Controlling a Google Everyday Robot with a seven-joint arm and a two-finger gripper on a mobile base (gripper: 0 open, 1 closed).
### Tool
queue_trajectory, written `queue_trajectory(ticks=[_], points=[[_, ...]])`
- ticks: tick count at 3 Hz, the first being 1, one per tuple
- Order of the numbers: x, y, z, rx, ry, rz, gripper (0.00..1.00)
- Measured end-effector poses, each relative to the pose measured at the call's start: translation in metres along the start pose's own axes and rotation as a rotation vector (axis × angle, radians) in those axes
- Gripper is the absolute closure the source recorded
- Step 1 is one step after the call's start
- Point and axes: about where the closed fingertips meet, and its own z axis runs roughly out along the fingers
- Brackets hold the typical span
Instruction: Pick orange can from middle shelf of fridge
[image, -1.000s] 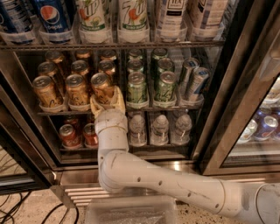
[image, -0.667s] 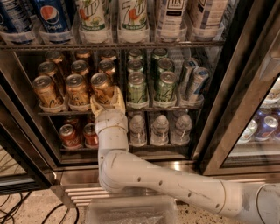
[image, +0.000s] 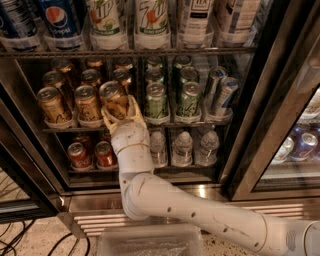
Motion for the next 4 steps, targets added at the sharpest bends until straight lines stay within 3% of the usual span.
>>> queue_trajectory(ticks=[1,2,3,4], points=[[-0.038,-0.017,0.003,-0.003,-0.106,0.038,1.0],[-0.08,-0.015,-0.006,-0.087,-0.234,0.094,1.0],[-0.105,-0.014,-0.026,-0.212,-0.291,0.165,1.0],[-0.098,-0.009,-0.054,-0.372,-0.223,0.243,1.0]])
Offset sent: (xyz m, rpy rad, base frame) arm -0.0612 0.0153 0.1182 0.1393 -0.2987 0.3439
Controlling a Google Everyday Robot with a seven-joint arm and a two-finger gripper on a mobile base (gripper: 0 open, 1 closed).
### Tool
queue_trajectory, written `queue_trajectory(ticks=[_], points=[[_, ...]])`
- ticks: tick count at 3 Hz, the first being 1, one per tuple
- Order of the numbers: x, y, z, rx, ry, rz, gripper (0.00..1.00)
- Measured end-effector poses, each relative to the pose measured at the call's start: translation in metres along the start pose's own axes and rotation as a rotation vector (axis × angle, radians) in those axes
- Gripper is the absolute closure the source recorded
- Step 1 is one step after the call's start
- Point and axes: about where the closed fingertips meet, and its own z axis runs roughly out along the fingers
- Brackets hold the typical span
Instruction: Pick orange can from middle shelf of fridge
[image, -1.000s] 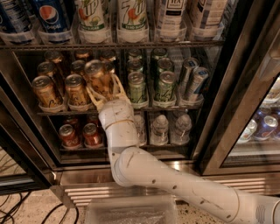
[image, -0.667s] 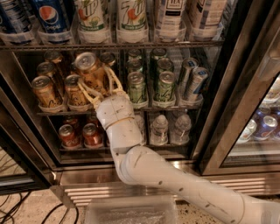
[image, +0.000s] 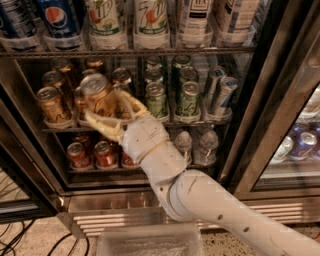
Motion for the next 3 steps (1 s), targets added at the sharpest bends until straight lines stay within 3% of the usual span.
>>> queue_trajectory(ticks=[1,2,3], points=[[0.029,-0.007,-0.034,-0.078,0.16,0.121,1.0],[0.07,-0.036,-0.06,-0.096,0.308,0.275,1.0],[0.097,-0.053,-0.074,-0.157,0.376,0.342,1.0]])
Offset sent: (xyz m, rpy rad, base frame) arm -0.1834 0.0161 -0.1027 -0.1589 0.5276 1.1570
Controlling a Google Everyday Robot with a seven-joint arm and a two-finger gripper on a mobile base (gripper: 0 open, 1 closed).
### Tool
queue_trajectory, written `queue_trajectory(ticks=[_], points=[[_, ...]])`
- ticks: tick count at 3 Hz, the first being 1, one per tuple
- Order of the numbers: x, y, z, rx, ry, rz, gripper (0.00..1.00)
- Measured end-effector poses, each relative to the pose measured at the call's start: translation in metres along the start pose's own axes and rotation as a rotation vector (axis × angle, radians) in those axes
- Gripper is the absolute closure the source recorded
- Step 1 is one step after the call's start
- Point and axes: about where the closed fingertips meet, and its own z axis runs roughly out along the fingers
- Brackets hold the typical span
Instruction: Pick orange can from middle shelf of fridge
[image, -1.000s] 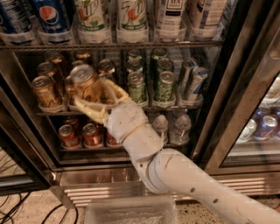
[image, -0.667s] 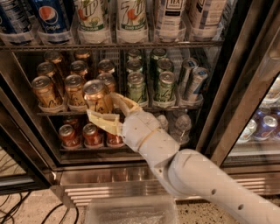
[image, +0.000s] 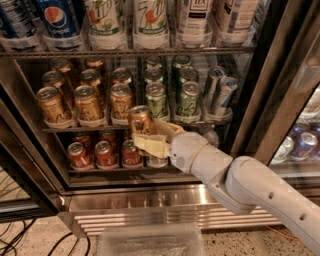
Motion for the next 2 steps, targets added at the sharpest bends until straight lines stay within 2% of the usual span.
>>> queue_trajectory(ticks=[1,2], points=[[0.0097,0.0117,-0.0042,-0.066,0.016,0.003,1.0],[0.0093,0.0121,-0.004,-0.067,0.015,0.003,1.0]])
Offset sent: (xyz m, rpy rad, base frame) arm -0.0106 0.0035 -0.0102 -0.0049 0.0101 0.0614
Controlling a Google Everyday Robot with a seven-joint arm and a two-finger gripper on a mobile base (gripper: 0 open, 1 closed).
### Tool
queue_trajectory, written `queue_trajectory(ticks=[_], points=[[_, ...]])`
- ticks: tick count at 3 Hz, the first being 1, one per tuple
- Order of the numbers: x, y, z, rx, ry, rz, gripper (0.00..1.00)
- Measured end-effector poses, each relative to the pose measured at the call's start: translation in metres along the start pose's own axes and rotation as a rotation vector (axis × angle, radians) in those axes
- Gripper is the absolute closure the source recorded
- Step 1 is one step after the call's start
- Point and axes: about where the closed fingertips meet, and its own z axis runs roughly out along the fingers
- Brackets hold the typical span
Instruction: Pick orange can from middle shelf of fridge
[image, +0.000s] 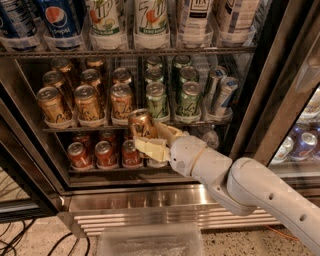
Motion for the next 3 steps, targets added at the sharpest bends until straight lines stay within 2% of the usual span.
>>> queue_trajectory(ticks=[1,3], points=[[-0.016,0.02,-0.009,-0.054,-0.044,-0.045,1.0],[-0.054,0.105,-0.054,-0.24,-0.205,-0.202,1.0]])
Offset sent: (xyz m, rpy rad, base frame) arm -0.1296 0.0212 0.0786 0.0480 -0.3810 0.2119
